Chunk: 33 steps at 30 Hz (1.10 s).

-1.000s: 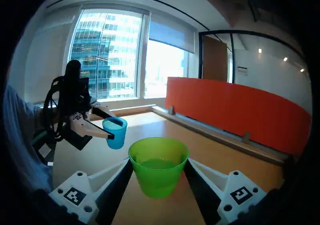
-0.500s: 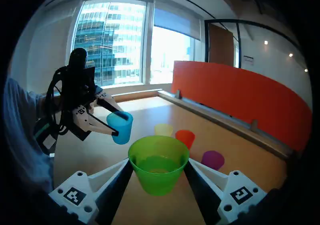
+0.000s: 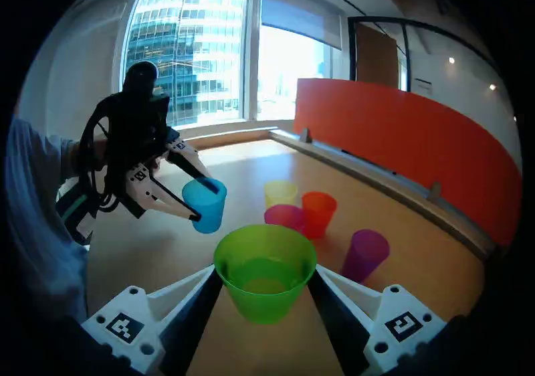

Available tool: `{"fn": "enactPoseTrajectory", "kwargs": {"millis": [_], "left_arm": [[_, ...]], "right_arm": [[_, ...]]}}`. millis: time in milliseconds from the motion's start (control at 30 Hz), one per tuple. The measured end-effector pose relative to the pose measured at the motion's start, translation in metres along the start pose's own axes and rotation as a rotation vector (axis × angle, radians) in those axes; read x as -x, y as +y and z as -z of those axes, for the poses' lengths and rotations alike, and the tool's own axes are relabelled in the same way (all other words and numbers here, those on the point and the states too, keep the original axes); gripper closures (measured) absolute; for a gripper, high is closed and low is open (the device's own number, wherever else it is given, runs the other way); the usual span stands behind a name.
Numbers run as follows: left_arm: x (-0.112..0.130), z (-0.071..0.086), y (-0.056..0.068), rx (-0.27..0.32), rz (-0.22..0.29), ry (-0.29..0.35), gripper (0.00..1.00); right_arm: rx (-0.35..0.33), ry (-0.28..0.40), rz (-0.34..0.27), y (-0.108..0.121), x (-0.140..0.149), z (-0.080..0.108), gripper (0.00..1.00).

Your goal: Pour water

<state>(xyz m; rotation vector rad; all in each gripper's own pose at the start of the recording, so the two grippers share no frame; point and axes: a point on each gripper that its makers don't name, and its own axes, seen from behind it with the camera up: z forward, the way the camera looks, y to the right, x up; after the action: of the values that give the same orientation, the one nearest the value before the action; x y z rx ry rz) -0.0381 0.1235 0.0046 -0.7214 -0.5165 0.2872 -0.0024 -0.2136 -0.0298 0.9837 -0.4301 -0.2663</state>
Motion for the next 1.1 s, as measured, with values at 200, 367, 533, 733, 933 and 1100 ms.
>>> {"fn": "enactPoseTrajectory", "kwargs": {"millis": [200, 367, 533, 733, 933, 1100], "left_arm": [[0.011, -0.009, -0.001, 0.013, 0.007, -0.033, 0.12], [0.018, -0.015, 0.0, 0.019, 0.014, -0.046, 0.12], [0.025, -0.02, 0.002, 0.027, 0.022, -0.056, 0.12], [0.033, -0.025, 0.003, 0.03, 0.022, -0.071, 0.12], [0.034, -0.027, 0.002, 0.026, 0.023, -0.072, 0.12], [0.04, -0.026, -0.001, 0.012, 0.021, -0.083, 0.1]], "right_arm": [[-0.003, -0.025, -0.004, 0.001, 0.012, -0.007, 0.11], [0.002, -0.041, -0.005, 0.004, 0.021, -0.01, 0.11], [0.006, -0.051, -0.009, 0.006, 0.028, -0.013, 0.11], [0.008, -0.063, -0.007, 0.005, 0.035, -0.015, 0.11], [0.014, -0.073, -0.004, 0.006, 0.041, -0.016, 0.12], [0.02, -0.083, -0.004, 0.008, 0.048, -0.017, 0.11]]}}
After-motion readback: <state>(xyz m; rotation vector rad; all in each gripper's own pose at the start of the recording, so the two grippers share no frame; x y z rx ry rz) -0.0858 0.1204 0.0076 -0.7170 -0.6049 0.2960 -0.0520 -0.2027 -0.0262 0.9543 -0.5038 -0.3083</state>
